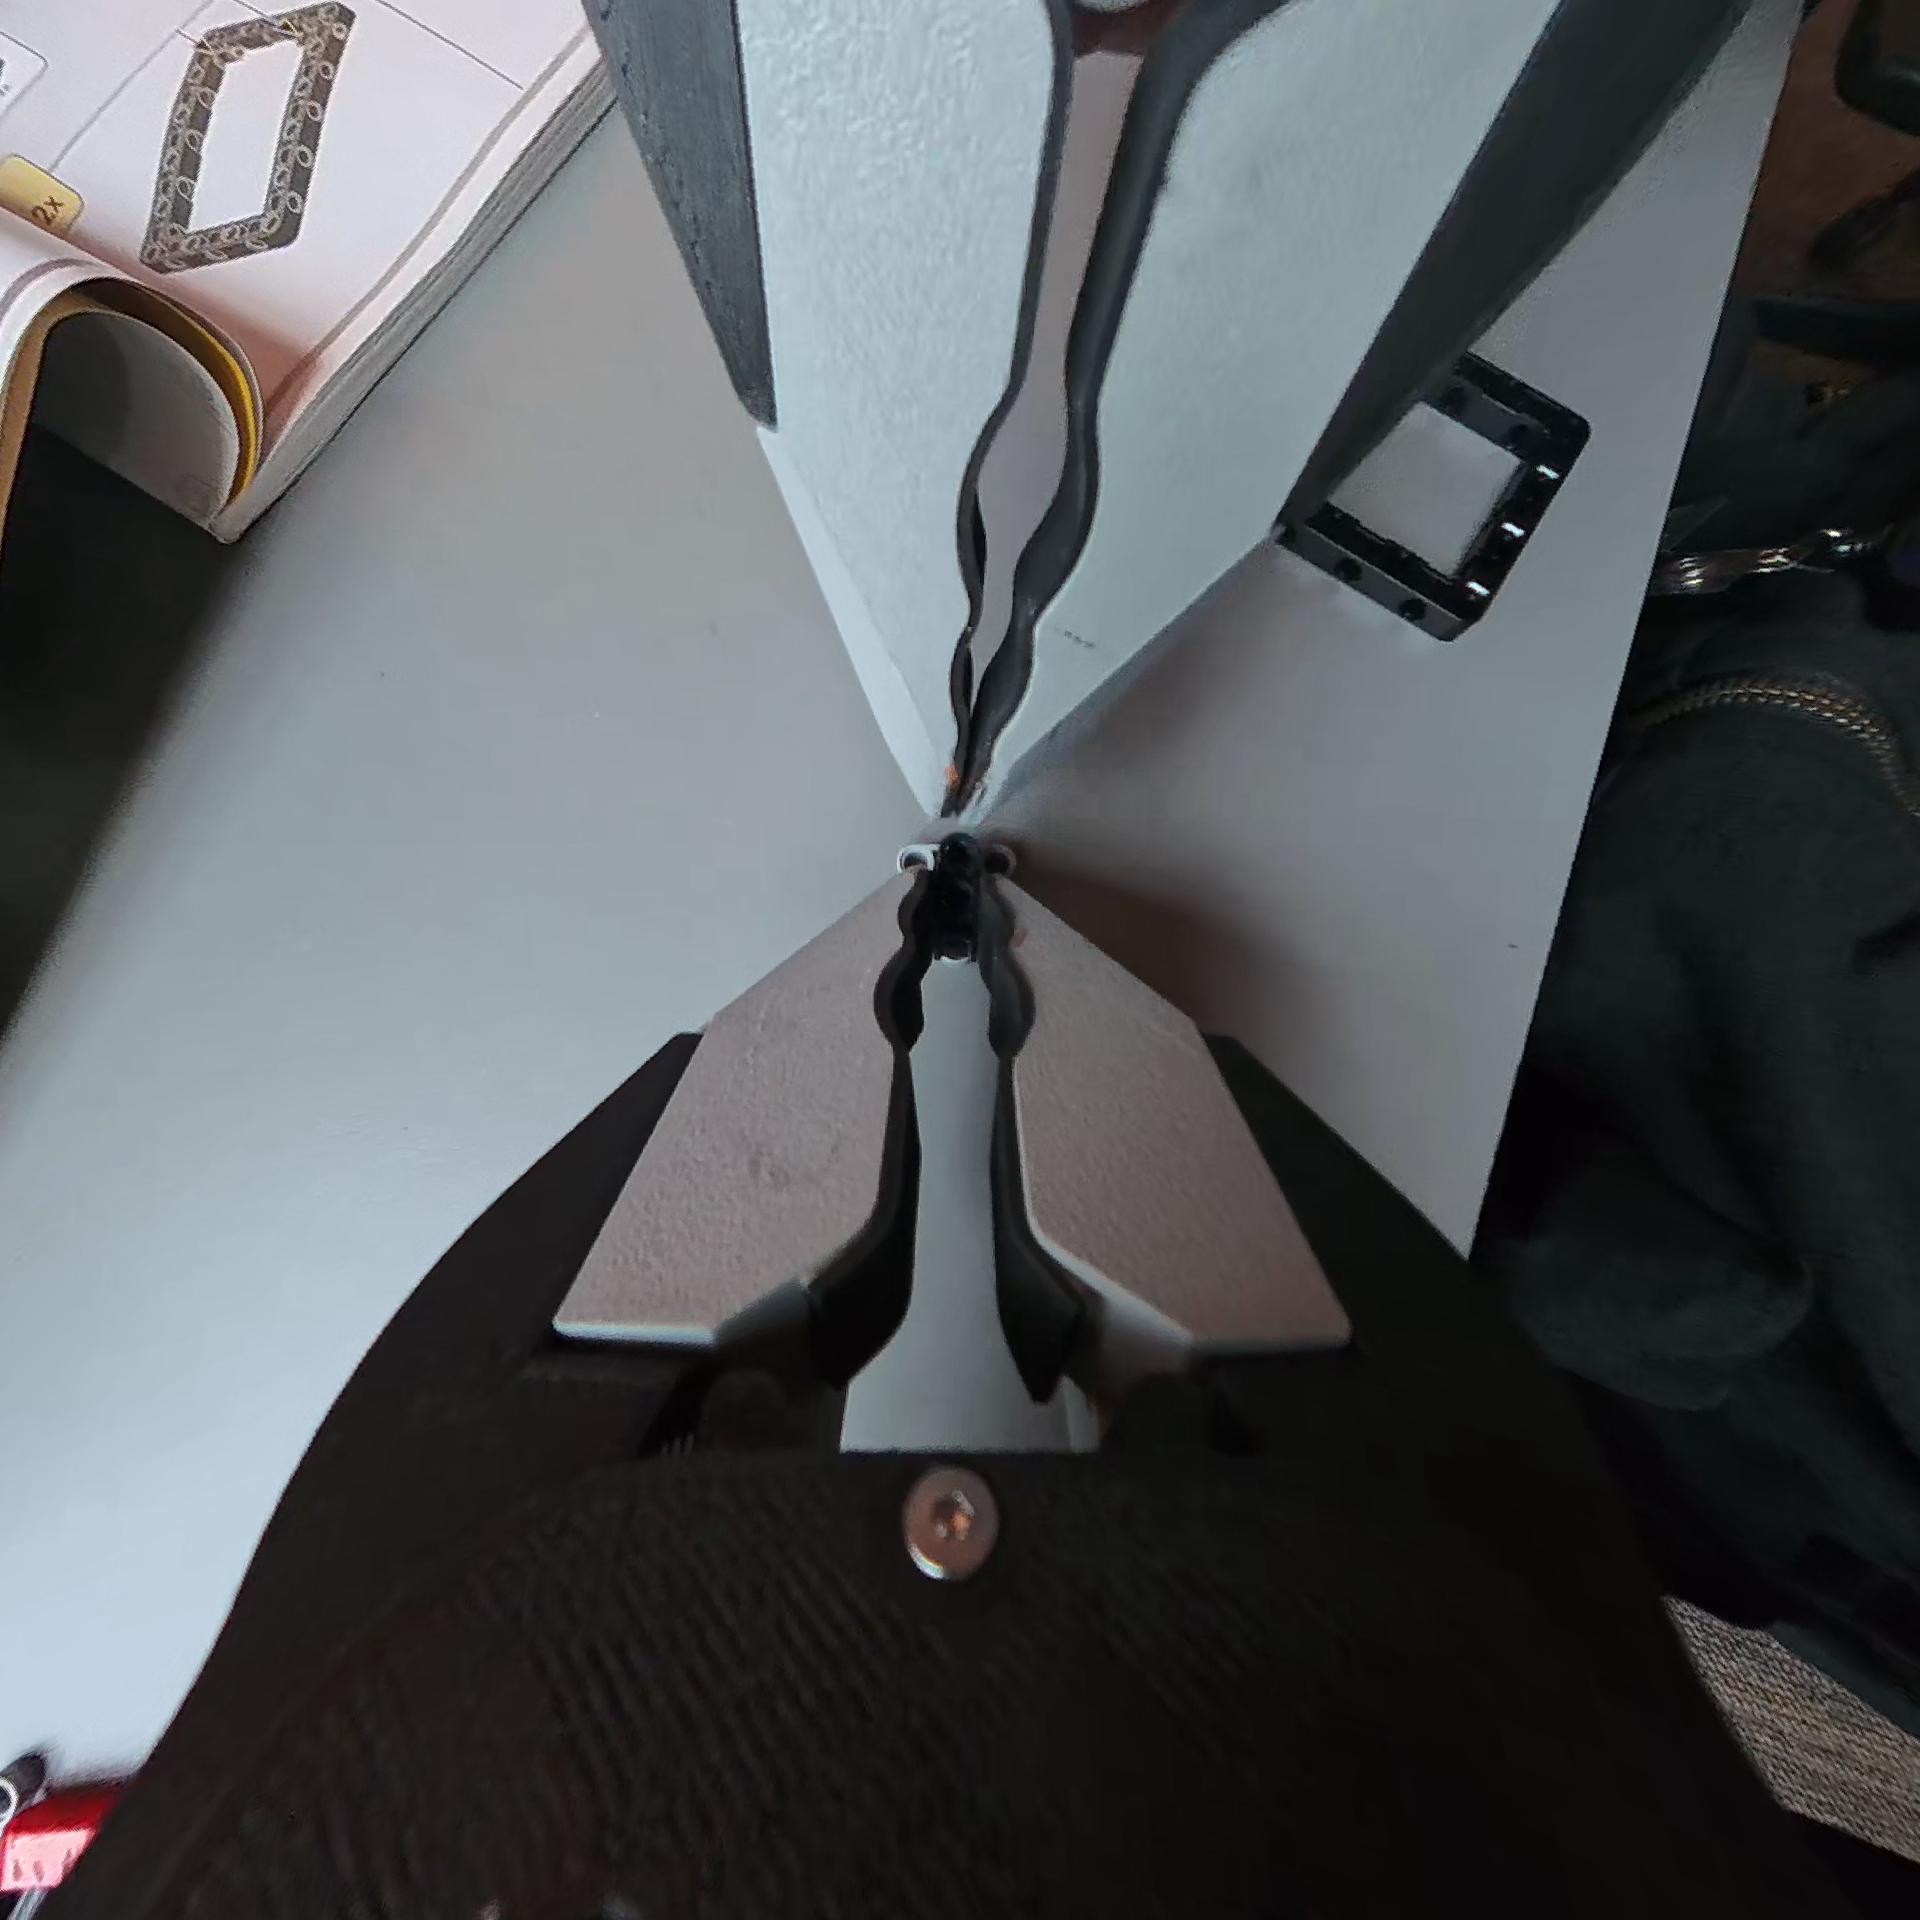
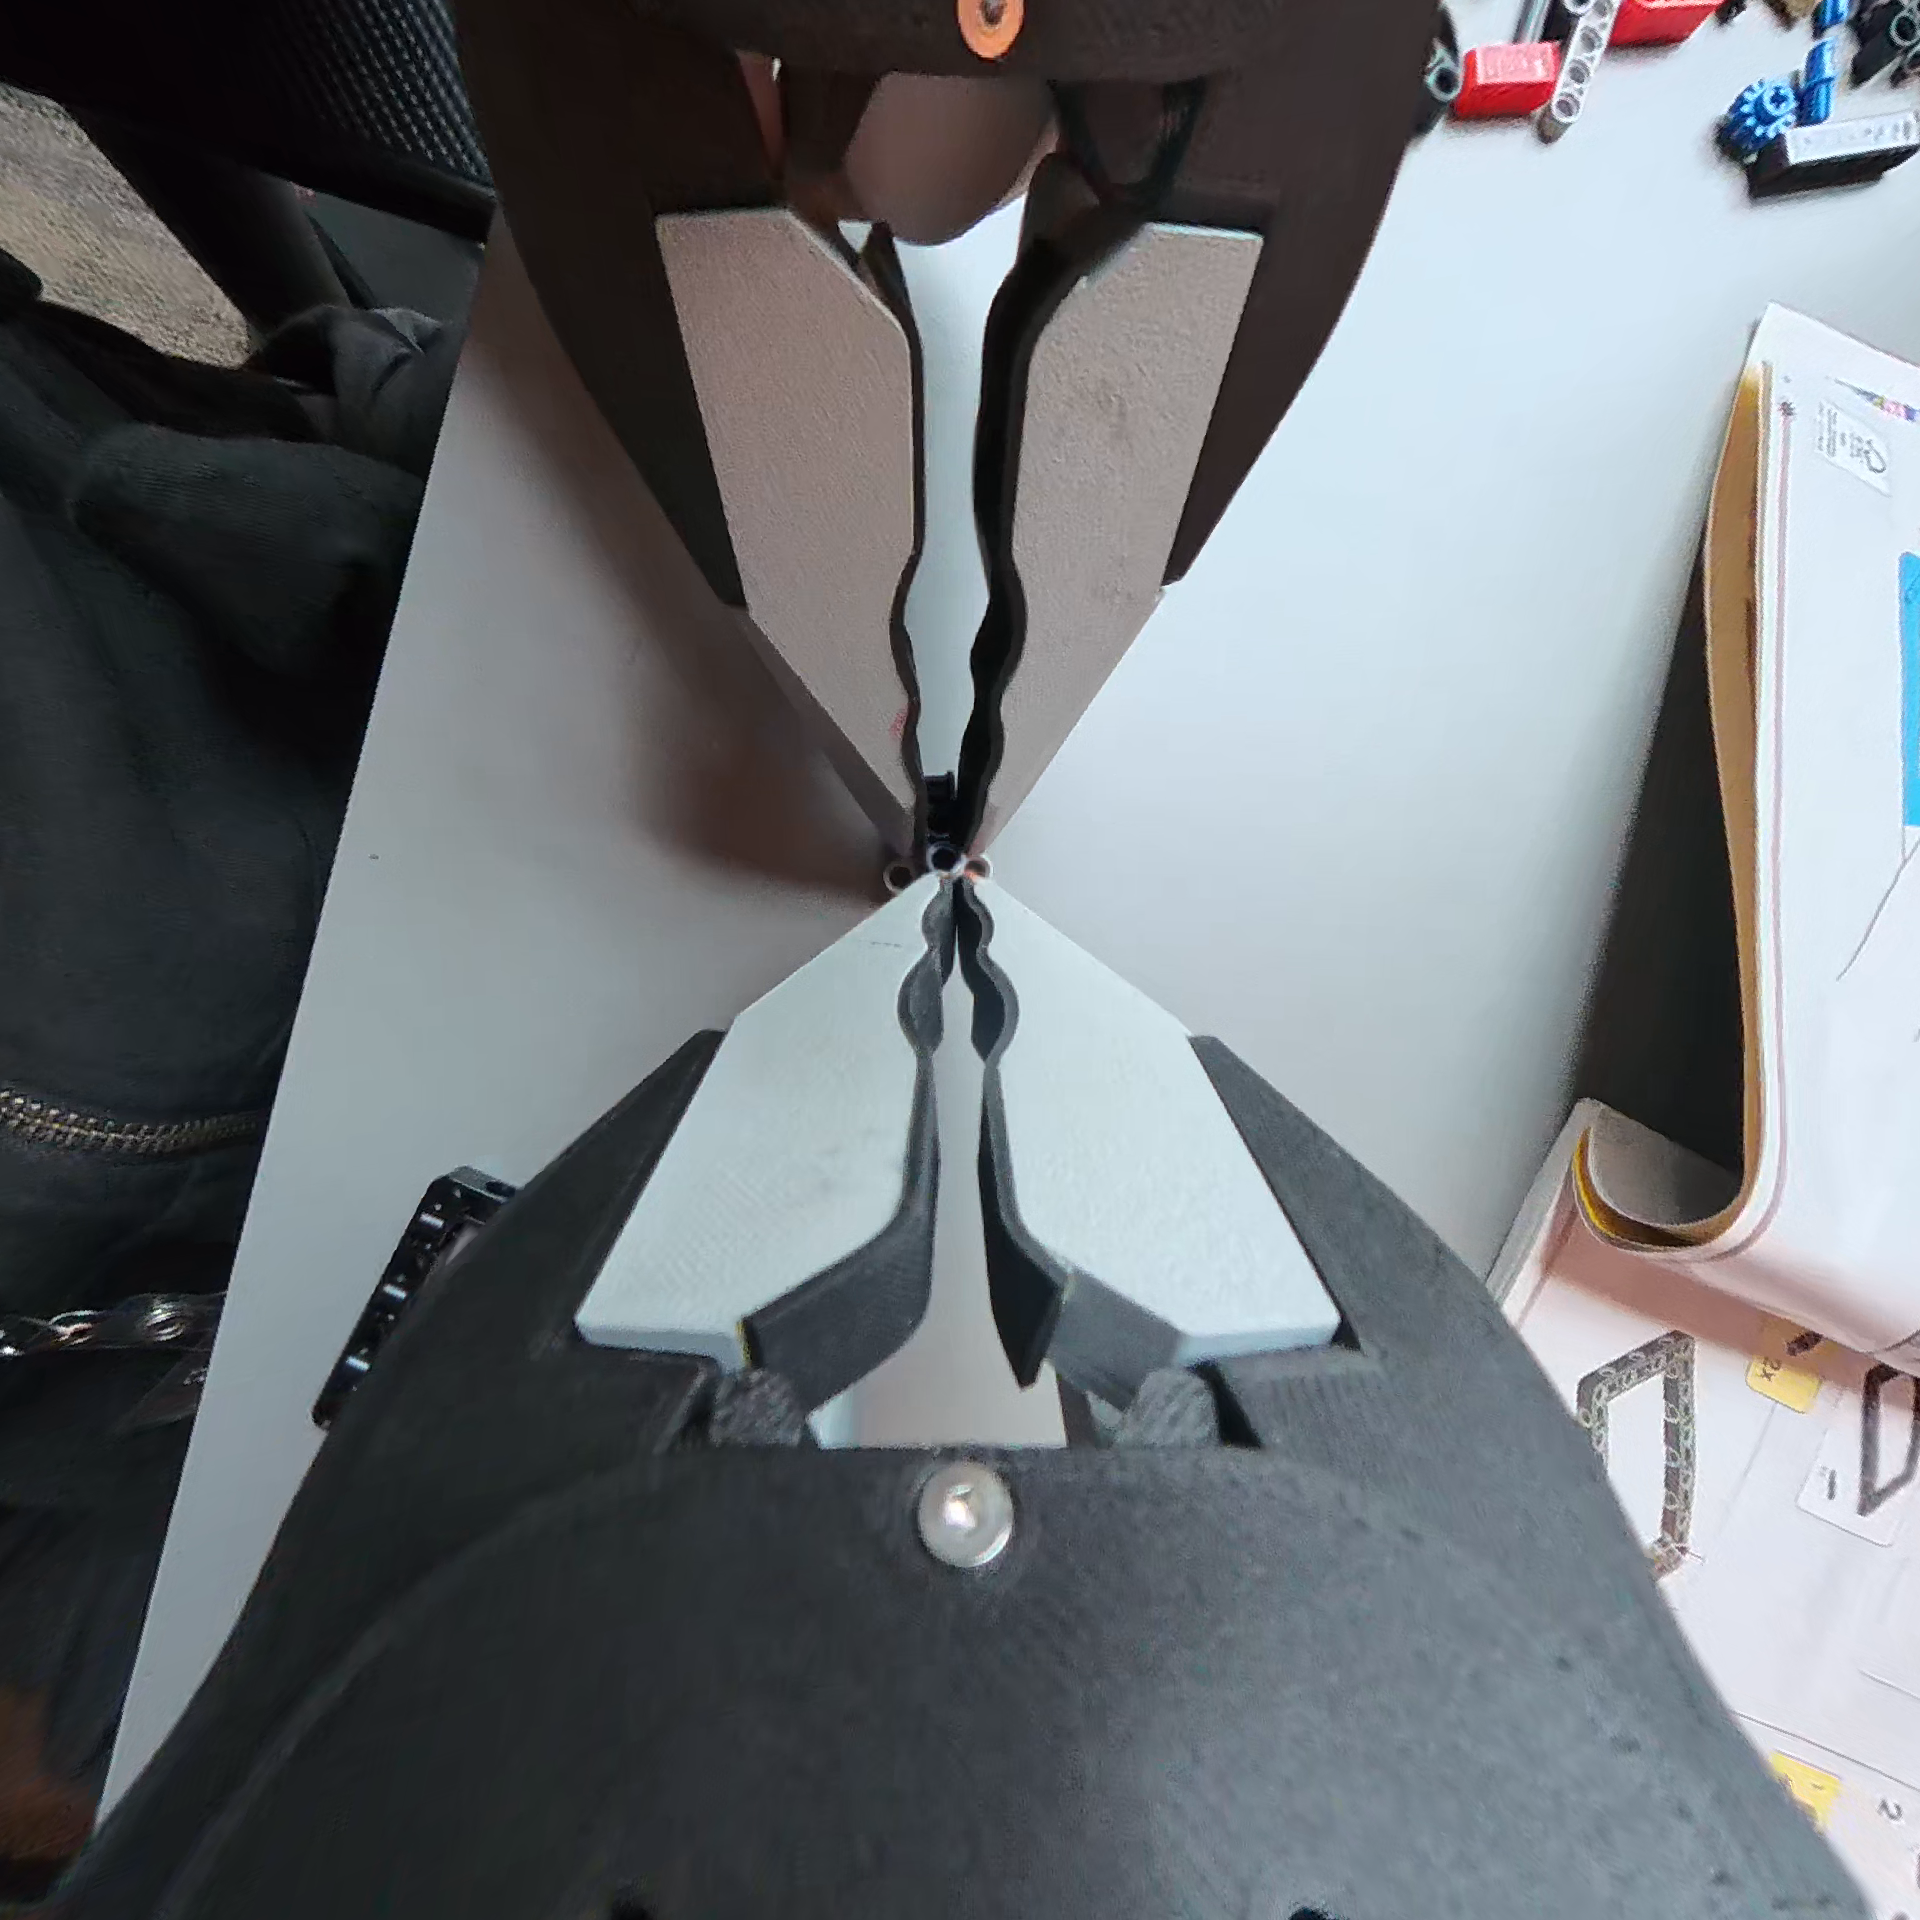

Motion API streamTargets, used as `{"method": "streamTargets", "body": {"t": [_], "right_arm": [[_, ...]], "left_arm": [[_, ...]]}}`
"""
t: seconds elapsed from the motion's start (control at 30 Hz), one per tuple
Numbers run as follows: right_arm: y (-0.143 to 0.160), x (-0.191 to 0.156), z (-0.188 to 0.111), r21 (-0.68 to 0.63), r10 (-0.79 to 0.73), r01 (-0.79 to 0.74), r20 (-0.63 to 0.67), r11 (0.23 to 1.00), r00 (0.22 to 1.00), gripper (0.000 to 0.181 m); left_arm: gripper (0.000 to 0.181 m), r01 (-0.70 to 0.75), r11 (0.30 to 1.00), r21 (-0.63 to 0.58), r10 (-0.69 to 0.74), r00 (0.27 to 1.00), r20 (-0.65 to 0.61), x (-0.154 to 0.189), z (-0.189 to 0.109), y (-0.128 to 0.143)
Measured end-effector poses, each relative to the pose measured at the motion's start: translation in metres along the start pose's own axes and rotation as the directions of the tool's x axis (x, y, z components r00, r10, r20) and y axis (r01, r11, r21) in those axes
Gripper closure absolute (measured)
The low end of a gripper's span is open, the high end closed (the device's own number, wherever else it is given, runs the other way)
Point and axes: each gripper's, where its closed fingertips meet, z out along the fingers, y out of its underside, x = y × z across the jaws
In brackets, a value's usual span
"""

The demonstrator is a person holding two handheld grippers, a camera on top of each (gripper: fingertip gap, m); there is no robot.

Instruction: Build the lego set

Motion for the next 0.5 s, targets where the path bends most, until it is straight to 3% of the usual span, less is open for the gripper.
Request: {"method": "streamTargets", "body": {"t": [0.27, 0.5], "right_arm": [[0.001, -0.002, 0.003, -0.042, -0.061, 0.061, -0.001, 0.997, 0.998, 0.181], [-0.004, -0.011, -0.002, -0.015, -0.261, 0.260, -0.069, 0.965, 0.963, 0.181]], "left_arm": [[0.175, 0.001, 1.000, 0.000, -0.001, 1.000, -0.003, -0.001, 0.000, 0.000], [0.175, -0.009, 1.000, -0.003, 0.009, 1.000, -0.017, -0.001, 0.000, 0.000]]}}
